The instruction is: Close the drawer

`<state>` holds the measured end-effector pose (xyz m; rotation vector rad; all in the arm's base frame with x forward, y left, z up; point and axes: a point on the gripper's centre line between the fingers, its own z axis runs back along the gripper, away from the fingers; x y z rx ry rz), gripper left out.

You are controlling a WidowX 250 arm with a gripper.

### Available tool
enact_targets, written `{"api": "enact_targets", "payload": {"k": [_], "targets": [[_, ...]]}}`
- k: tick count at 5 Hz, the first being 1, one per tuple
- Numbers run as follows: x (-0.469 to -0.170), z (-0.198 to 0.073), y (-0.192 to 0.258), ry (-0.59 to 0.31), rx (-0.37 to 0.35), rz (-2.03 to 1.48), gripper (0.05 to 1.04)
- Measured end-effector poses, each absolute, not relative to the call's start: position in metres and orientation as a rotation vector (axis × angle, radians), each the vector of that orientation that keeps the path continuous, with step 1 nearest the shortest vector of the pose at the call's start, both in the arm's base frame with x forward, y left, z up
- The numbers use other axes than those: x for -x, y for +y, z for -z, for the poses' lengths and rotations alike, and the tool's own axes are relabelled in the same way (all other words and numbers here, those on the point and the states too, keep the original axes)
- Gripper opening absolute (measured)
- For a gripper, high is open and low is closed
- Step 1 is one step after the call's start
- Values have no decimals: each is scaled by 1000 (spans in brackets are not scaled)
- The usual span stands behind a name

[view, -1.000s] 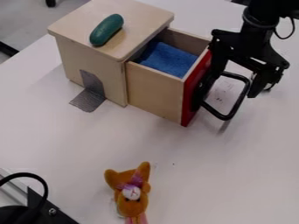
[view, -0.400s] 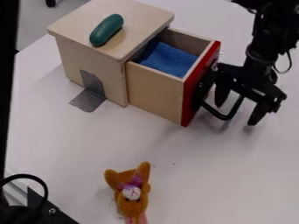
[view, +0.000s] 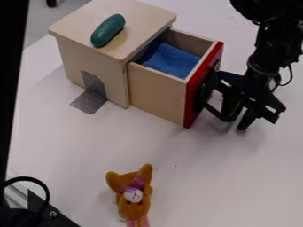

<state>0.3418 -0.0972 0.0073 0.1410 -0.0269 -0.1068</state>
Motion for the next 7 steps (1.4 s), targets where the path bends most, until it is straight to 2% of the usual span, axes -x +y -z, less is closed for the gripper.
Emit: {"api": "enact_targets", "payload": {"k": [1,3,4,7], "targets": [[-339,-7,-93,-20,-179,119,179],[-328,-7,-61,9,-269,134,144],[-328,-7,-28,17,-279,92,130],[-328,-8,24,52,-279,27,122]]}}
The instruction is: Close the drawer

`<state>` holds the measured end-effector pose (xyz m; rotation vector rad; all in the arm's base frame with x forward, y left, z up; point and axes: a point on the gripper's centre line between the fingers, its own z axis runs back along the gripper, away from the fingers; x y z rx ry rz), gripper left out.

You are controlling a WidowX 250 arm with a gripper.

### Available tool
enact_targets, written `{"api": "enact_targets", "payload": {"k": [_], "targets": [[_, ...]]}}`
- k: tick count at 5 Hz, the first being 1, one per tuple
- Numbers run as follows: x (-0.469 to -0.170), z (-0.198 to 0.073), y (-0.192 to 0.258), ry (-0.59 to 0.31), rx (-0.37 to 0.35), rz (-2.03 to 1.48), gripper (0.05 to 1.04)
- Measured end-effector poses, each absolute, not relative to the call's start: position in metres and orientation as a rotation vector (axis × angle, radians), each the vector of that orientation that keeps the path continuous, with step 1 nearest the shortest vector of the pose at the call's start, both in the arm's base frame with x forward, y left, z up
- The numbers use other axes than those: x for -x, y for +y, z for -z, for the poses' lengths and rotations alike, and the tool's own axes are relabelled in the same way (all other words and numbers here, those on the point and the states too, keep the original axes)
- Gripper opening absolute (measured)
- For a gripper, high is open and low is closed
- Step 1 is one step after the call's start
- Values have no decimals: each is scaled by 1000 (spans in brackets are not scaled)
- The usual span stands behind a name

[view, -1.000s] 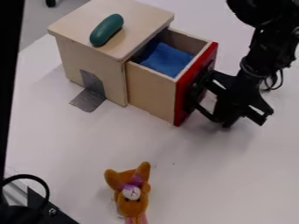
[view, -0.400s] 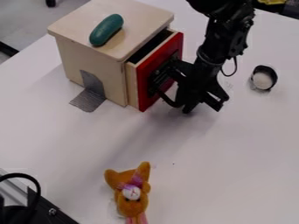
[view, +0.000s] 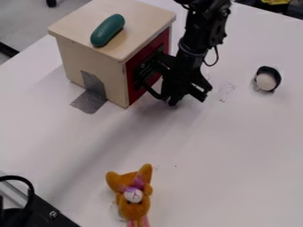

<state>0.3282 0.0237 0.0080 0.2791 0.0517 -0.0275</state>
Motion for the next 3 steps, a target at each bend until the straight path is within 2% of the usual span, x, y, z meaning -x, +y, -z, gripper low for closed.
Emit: {"api": "enact_targets", "payload": {"k": [2,3], "targets": [[-330,-9,28,45,-285,23,144],[-327,-9,30,66,-289,26,393]]}}
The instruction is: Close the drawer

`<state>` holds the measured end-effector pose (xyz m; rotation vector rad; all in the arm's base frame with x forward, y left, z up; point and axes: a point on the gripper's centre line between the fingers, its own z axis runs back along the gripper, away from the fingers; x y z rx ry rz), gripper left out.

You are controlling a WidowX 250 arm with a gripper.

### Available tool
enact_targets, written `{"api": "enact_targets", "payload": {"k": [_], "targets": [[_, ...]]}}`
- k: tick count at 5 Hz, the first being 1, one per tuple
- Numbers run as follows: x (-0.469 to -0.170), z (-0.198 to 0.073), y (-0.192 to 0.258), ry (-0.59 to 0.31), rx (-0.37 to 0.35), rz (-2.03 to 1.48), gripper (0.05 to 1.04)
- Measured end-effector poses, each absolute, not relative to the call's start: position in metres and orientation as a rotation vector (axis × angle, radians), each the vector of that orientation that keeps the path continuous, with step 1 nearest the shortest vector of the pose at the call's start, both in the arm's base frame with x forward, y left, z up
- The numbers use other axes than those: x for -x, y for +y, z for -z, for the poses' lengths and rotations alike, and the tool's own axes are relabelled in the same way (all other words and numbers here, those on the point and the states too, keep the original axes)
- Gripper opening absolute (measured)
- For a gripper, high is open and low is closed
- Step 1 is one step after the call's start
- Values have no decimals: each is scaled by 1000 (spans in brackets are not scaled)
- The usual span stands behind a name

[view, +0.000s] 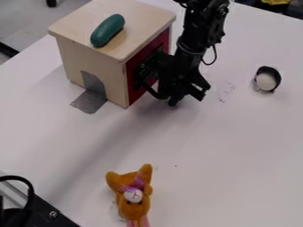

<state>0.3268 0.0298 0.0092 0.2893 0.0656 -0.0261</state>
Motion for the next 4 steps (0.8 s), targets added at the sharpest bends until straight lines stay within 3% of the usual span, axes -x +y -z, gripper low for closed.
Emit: {"api": "enact_targets", "payload": {"k": [2,4], "targets": [[-328,-18,23,57,-291,87,972],[-355,-71,-23,-98,-275,201,996]]}}
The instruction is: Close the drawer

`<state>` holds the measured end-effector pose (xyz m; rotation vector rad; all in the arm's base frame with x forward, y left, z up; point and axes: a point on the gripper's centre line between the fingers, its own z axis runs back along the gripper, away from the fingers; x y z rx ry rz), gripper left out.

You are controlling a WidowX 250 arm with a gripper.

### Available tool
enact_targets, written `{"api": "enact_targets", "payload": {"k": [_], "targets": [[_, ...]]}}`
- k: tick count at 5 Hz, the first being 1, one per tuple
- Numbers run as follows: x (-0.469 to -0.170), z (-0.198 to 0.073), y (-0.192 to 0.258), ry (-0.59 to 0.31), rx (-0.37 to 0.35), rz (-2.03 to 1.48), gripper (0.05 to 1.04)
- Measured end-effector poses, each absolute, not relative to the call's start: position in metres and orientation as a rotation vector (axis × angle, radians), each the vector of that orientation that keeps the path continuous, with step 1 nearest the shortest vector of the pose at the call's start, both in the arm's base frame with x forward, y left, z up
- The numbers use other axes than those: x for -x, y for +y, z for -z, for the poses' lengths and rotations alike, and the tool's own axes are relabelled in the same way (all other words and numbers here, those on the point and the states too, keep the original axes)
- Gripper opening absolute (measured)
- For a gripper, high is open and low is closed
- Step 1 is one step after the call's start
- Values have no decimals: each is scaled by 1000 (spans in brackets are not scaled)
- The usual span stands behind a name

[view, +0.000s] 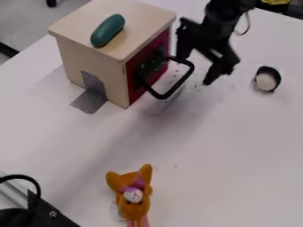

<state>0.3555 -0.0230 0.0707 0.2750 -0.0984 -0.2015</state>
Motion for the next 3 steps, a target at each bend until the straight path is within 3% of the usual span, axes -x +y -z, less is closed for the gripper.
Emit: {"api": "enact_targets", "payload": {"k": [1,2,3], "targets": [[-357,-104,-45,-157,-222,208,996],[-342,-125,-60,-154,-140,184,996],[-314,-123,-65,-97,-73,170,996]]}}
